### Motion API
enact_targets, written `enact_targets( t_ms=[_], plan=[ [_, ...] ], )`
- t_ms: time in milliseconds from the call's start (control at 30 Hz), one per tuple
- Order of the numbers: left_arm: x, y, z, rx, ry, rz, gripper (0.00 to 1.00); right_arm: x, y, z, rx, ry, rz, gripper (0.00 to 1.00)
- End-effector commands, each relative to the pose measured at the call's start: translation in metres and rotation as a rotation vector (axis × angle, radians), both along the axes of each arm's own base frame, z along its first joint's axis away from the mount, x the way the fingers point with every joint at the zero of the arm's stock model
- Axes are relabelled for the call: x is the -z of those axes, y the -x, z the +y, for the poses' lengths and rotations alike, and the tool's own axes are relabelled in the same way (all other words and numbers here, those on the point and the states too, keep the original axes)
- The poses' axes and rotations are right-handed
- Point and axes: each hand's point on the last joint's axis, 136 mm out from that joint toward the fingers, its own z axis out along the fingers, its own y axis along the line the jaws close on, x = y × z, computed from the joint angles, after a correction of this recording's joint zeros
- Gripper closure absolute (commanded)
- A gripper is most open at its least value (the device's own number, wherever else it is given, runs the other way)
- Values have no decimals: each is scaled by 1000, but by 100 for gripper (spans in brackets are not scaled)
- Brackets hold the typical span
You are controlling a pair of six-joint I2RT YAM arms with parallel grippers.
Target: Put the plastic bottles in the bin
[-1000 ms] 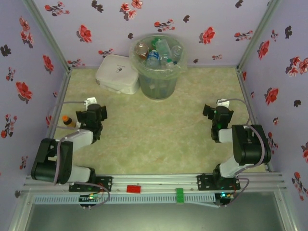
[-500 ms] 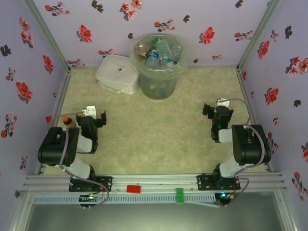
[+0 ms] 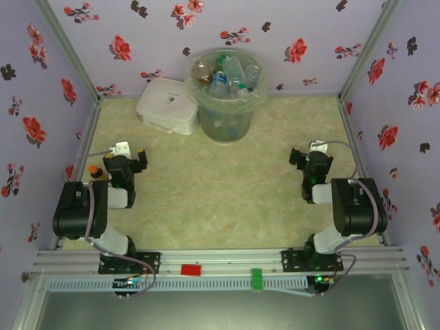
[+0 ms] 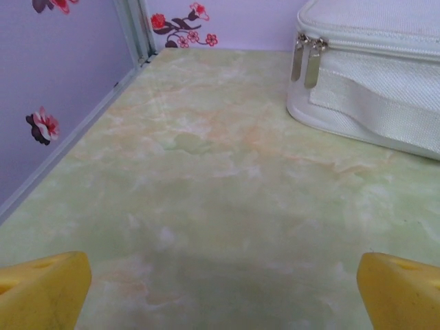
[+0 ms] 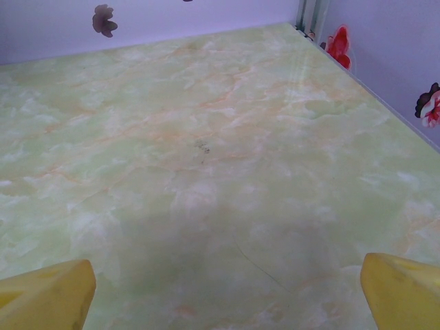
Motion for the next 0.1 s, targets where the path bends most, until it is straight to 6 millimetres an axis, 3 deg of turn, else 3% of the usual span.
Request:
enact_targets(
  t_ms=[0, 67],
  plan=[
    [-6, -3, 0, -2, 25, -13, 0, -5, -2, 2, -4, -14, -27, 0],
    [-5, -3, 0, -1, 25, -12, 0, -5, -2, 2, -5, -13, -27, 0]
  ],
)
